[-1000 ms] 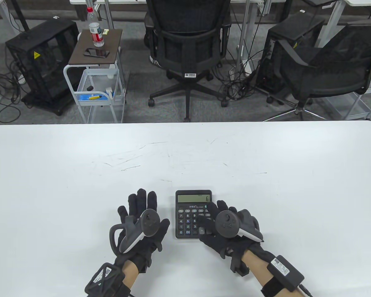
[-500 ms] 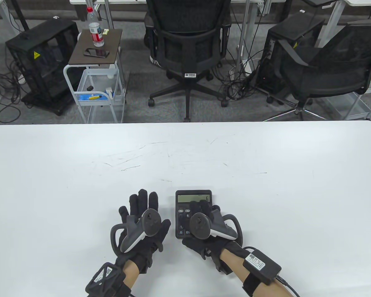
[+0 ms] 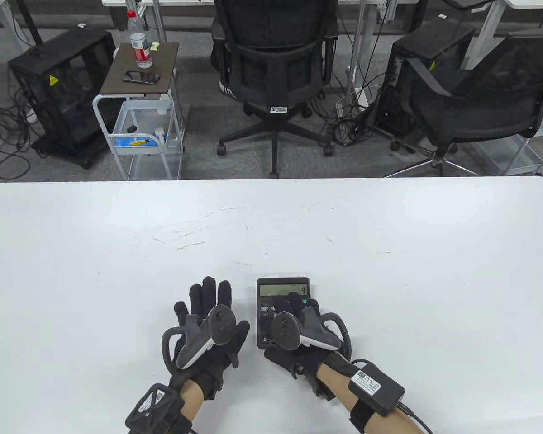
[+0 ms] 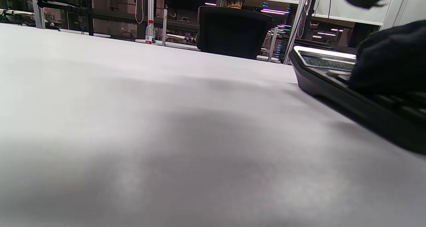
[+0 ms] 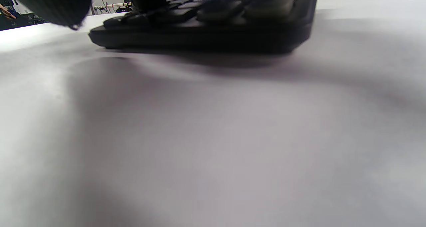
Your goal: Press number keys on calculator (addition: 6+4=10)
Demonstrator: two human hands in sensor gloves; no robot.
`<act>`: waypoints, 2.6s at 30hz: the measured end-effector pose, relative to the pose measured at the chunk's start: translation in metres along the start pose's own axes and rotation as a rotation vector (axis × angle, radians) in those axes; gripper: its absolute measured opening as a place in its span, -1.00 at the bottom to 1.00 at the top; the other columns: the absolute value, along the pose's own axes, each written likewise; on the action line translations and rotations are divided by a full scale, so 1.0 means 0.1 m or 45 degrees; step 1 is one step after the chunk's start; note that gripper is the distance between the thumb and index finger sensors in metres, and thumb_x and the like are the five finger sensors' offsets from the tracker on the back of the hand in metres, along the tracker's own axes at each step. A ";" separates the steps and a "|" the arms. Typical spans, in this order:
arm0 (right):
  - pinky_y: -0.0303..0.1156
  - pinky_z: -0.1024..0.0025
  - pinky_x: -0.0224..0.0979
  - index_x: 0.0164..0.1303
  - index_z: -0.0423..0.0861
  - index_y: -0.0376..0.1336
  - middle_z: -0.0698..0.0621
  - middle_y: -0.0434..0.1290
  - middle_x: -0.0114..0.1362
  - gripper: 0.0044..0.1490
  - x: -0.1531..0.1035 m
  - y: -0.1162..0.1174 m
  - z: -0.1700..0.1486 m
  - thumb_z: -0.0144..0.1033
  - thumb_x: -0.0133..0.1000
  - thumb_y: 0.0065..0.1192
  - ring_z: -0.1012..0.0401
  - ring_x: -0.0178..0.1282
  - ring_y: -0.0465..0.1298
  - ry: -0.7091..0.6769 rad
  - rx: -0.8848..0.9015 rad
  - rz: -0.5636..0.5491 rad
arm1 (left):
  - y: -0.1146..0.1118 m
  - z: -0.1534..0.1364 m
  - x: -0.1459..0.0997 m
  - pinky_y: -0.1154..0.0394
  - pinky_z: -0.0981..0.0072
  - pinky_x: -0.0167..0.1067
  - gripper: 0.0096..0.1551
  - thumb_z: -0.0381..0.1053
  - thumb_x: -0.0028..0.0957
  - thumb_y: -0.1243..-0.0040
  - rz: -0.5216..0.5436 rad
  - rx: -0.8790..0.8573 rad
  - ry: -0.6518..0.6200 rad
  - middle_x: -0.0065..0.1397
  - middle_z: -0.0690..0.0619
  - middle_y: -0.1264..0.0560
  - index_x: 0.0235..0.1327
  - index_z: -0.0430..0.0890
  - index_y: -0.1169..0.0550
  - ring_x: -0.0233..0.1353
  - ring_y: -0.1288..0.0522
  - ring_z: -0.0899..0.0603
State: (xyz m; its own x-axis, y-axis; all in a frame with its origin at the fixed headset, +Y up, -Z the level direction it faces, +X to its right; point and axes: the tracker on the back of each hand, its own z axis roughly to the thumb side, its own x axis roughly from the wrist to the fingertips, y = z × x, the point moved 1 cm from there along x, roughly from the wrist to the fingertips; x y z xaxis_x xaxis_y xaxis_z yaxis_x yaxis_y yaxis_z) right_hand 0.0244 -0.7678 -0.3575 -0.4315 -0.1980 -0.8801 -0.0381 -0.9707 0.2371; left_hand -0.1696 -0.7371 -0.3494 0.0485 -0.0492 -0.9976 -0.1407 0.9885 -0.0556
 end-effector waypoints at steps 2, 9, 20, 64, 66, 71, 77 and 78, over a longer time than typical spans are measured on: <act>-0.24 -0.29 0.58 0.56 0.36 -0.05 -0.05 -0.26 0.78 -0.05 0.00 0.00 0.00 0.34 -0.07 0.13 -0.19 0.70 -0.28 0.001 -0.003 0.005 | 0.00 0.00 0.00 0.20 -0.42 0.50 0.10 0.50 -0.05 -0.02 -0.005 0.000 0.002 0.72 0.06 0.28 0.54 0.14 0.19 0.72 0.22 -0.28; -0.24 -0.30 0.57 0.56 0.38 -0.11 -0.07 -0.29 0.76 -0.03 -0.07 0.01 -0.12 0.36 -0.07 0.10 -0.20 0.69 -0.29 -0.017 0.041 -0.006 | 0.00 0.00 0.00 0.20 -0.43 0.50 0.10 0.50 -0.05 -0.01 -0.008 0.004 0.000 0.72 0.06 0.28 0.54 0.14 0.19 0.72 0.22 -0.28; -0.20 -0.32 0.57 0.53 0.35 0.03 -0.08 -0.20 0.77 -0.10 -0.41 -0.10 -0.62 0.32 -0.07 0.14 -0.21 0.70 -0.22 -0.018 0.137 -0.019 | -0.01 0.02 0.00 0.20 -0.43 0.50 0.09 0.50 -0.05 -0.01 -0.010 0.009 -0.002 0.72 0.06 0.28 0.54 0.14 0.19 0.72 0.23 -0.28; -0.16 -0.09 0.61 0.59 0.11 -0.17 -0.07 -0.15 0.76 0.11 -0.52 -0.15 -0.89 0.34 -0.07 0.11 -0.11 0.71 -0.18 0.152 0.184 -0.276 | -0.05 0.09 -0.01 0.21 -0.36 0.51 0.10 0.50 -0.05 -0.01 -0.032 0.033 -0.032 0.73 0.08 0.25 0.55 0.12 0.18 0.72 0.23 -0.25; -0.17 -0.07 0.61 0.59 0.06 -0.23 -0.07 -0.19 0.76 0.14 -0.50 -0.20 -0.94 0.35 -0.06 0.09 -0.11 0.71 -0.21 0.207 0.165 -0.318 | -0.06 0.10 -0.02 0.22 -0.35 0.52 0.10 0.50 -0.05 -0.01 -0.039 0.040 -0.042 0.73 0.08 0.25 0.55 0.11 0.18 0.72 0.23 -0.24; -0.20 -0.07 0.61 0.59 0.03 -0.29 -0.09 -0.25 0.75 0.16 -0.49 -0.25 -1.11 0.36 -0.04 0.05 -0.11 0.70 -0.25 0.303 0.171 -0.350 | -0.07 0.15 -0.03 0.22 -0.33 0.52 0.10 0.50 -0.05 -0.01 -0.053 0.049 -0.064 0.73 0.09 0.25 0.55 0.11 0.18 0.72 0.24 -0.23; -0.21 -0.09 0.60 0.59 0.02 -0.29 -0.11 -0.26 0.75 0.17 -0.49 -0.27 -1.28 0.36 -0.04 0.04 -0.13 0.70 -0.26 0.370 0.200 -0.361 | -0.08 0.19 -0.04 0.23 -0.32 0.52 0.10 0.50 -0.04 -0.01 -0.051 0.056 -0.079 0.73 0.10 0.25 0.55 0.11 0.18 0.72 0.25 -0.22; -0.21 -0.09 0.60 0.59 0.02 -0.29 -0.11 -0.27 0.75 0.17 -0.49 -0.27 -1.29 0.37 -0.04 0.03 -0.13 0.70 -0.26 0.376 0.202 -0.358 | -0.08 0.19 -0.04 0.23 -0.32 0.52 0.10 0.50 -0.05 -0.01 -0.052 0.058 -0.081 0.73 0.09 0.25 0.55 0.11 0.18 0.72 0.25 -0.22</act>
State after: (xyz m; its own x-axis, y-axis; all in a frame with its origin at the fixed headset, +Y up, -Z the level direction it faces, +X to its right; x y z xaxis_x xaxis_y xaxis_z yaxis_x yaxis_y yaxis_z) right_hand 0.1626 -0.7493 -0.3739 -0.1091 0.0186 -0.9939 -0.2651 -0.9642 0.0110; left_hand -0.1500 -0.7422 -0.3444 0.1163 -0.0819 -0.9898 -0.0925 0.9914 -0.0929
